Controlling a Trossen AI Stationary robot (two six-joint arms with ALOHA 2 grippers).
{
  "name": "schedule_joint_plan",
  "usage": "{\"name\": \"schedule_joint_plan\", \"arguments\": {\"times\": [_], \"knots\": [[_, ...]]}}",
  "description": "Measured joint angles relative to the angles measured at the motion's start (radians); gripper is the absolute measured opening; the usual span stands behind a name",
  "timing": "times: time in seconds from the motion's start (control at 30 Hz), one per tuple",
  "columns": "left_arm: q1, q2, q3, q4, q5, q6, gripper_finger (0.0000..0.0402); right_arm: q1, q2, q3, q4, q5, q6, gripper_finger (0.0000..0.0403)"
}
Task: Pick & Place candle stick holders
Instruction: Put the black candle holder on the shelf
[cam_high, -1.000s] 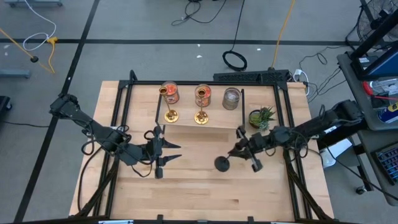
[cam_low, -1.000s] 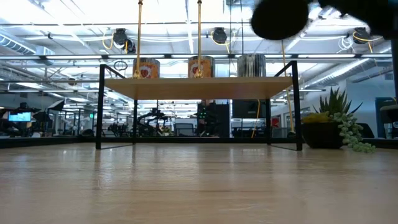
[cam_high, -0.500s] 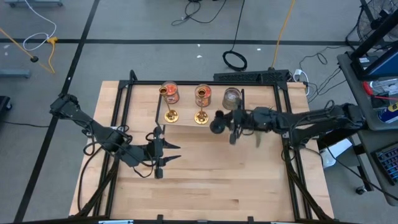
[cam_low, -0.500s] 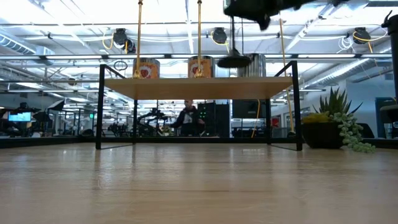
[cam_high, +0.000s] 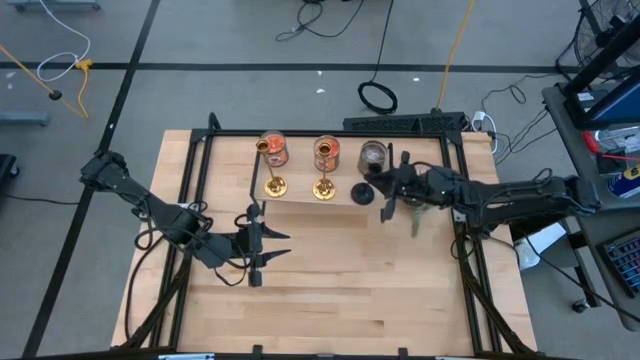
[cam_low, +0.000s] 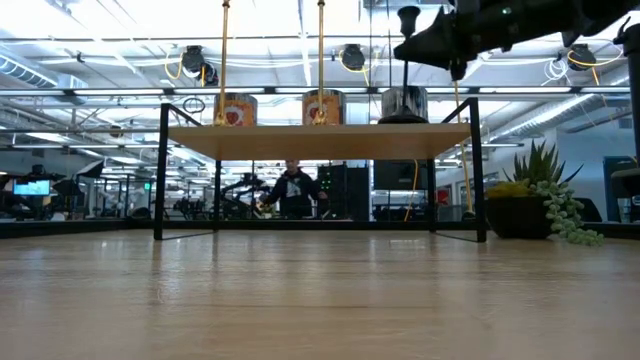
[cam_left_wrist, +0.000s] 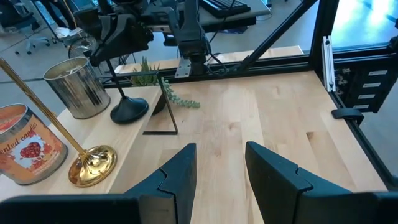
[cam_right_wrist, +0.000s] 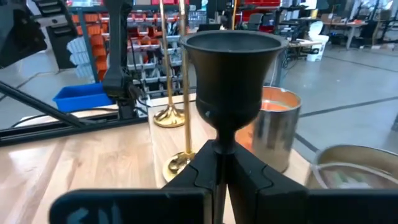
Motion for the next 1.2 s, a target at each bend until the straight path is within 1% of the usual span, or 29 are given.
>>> {"name": "schedule_joint_plan", "arguments": {"times": [0.23, 0.43, 0.6, 0.77, 1.0, 1.1, 1.2], "knots": [[0.000, 0.000, 0.000, 0.002, 0.000, 0.000, 0.0145, -0.020, -0.049, -0.032, -0.003, 0.000, 0.002, 0.0015], [0.000, 0.000, 0.000, 0.004, 0.000, -0.001, 0.0145, -0.019, -0.049, -0.033, 0.007, -0.001, -0.025, 0.0016], [0.000, 0.000, 0.000, 0.004, -0.004, -0.003, 0.0145, -0.019, -0.088, -0.026, 0.012, 0.000, -0.020, 0.0017], [0.000, -0.001, 0.000, 0.004, -0.005, -0.003, 0.0145, -0.019, -0.099, -0.027, -0.074, 0.000, 0.019, 0.0017], [0.000, -0.001, 0.000, 0.010, -0.005, -0.002, 0.0145, -0.019, -0.101, -0.025, -0.084, 0.000, 0.018, 0.0018], [0.000, -0.001, 0.000, 0.010, -0.005, -0.003, 0.0145, -0.019, -0.102, -0.025, -0.084, 0.000, -0.002, 0.0025], [0.000, -0.001, 0.000, 0.011, -0.005, -0.002, 0.0145, -0.019, -0.102, -0.025, -0.085, 0.003, -0.005, 0.0042]]}}
